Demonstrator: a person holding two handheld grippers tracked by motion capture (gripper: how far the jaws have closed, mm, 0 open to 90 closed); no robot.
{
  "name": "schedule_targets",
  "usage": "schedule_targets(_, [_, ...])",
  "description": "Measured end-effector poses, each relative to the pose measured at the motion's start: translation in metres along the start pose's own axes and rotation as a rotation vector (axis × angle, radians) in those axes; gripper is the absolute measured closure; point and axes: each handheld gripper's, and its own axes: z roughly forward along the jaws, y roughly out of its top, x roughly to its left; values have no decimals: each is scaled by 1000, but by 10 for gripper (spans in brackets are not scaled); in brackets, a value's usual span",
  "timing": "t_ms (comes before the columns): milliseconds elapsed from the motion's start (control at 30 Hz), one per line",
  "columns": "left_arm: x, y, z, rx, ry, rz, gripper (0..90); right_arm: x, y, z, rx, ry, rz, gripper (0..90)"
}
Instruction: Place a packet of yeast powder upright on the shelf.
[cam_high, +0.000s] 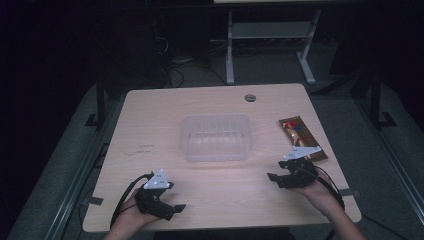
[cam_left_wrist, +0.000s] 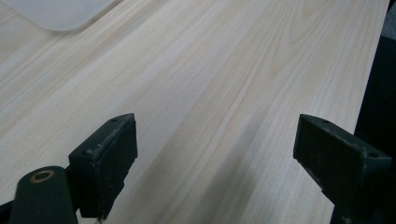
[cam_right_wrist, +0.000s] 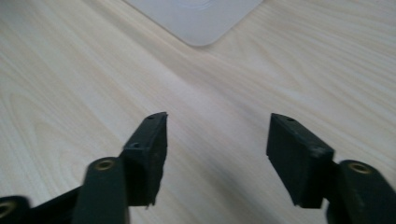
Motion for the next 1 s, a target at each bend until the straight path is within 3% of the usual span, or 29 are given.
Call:
schedule_targets(233, [1,-1,-1,14,16,10,133,-17,8,-3,-17,-42,-4,585])
schedule_targets(567, [2,-1,-2,9,18,3,134,-51,25,-4,-52,-111,66,862])
schedule_targets(767, [3,-1,-2,13,19,-3,134,-69,34,-5,-80,-132,108,895])
schedule_targets(967, [3,-1,-2,14,17,-3,135,-85,38,-2,-82,-173,116,896])
schedule_targets(1000, [3,-1,-2,15,18,-1,135,-95,39,0,-91,-197,128,896])
